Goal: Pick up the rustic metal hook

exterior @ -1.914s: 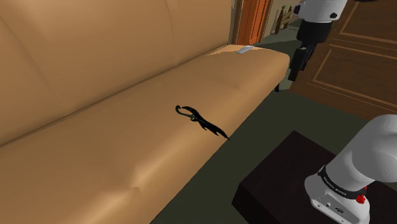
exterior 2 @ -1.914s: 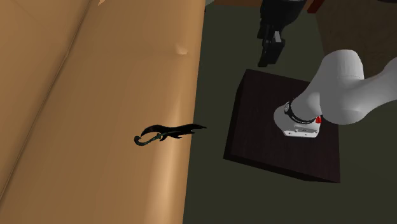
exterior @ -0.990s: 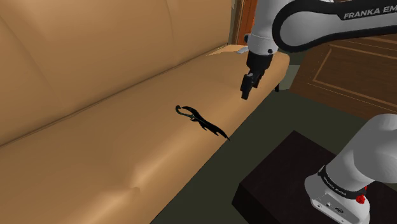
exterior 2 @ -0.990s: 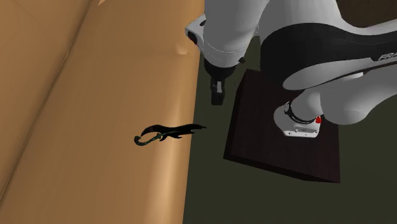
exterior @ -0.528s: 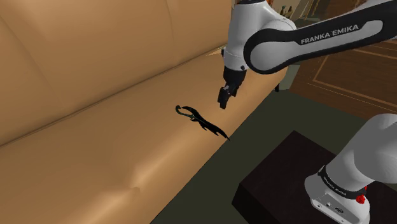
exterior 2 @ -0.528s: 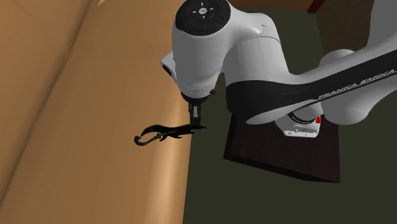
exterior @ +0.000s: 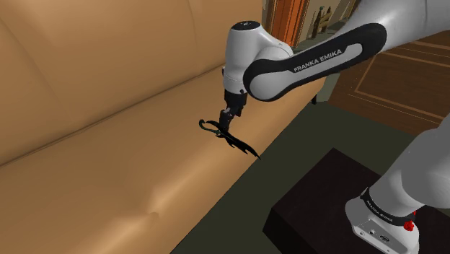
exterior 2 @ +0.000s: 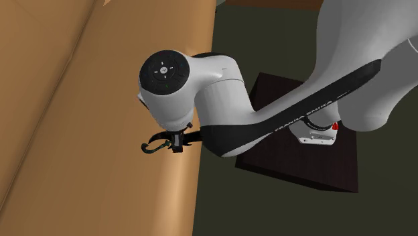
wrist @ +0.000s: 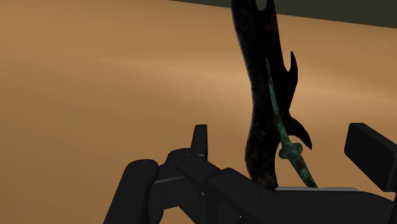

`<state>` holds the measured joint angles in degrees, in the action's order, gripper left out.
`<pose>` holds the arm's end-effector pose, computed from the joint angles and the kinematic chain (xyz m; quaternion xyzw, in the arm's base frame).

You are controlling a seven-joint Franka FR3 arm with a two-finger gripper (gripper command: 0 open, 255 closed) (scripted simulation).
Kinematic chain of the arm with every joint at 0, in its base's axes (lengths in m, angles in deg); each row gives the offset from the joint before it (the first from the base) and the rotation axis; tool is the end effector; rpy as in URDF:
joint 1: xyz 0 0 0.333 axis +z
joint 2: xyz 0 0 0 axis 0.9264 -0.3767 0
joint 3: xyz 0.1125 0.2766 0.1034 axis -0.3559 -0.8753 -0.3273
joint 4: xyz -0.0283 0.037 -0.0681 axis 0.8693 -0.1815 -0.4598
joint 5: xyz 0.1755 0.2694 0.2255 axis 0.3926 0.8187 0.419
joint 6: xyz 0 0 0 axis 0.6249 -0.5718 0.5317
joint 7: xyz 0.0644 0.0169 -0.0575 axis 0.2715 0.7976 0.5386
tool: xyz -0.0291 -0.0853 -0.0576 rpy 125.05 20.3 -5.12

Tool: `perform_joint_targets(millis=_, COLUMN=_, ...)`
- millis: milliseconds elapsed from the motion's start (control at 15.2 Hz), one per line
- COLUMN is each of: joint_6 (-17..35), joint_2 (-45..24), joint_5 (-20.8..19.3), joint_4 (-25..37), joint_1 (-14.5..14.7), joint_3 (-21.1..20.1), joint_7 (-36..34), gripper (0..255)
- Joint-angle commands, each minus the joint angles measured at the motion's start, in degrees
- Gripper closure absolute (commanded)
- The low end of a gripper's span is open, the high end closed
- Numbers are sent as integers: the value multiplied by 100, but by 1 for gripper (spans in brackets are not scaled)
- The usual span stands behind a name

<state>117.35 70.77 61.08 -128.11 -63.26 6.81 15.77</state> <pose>0.4927 0.2468 0.4194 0.9844 0.1653 0.0572 0.0195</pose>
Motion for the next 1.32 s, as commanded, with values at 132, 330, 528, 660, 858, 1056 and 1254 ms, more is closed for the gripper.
perform_joint_targets(millis=132, joint_6=270, joint_2=-543, joint_5=-358, joint_4=287, joint_1=106, joint_3=-72, joint_7=-300, gripper=0)
perform_joint_targets(millis=330, joint_6=479, joint_2=-660, joint_5=-445, joint_4=181, joint_1=118, joint_3=-58, joint_7=-371, gripper=0)
perform_joint_targets(millis=528, joint_6=723, joint_2=-813, joint_5=-562, joint_4=69, joint_1=133, joint_3=-37, joint_7=-465, gripper=0)
perform_joint_targets(millis=660, joint_6=723, joint_2=-813, joint_5=-561, joint_4=69, joint_1=134, joint_3=-37, joint_7=-465, gripper=0)
perform_joint_targets(millis=858, joint_6=725, joint_2=-822, joint_5=-567, joint_4=74, joint_1=136, joint_3=-37, joint_7=-471, gripper=255)
perform_joint_targets(millis=1056, joint_6=726, joint_2=-821, joint_5=-566, joint_4=73, joint_1=136, joint_3=-36, joint_7=-470, gripper=255)
perform_joint_targets(millis=1254, joint_6=726, joint_2=-824, joint_5=-568, joint_4=76, joint_1=137, joint_3=-36, joint_7=-471, gripper=255)
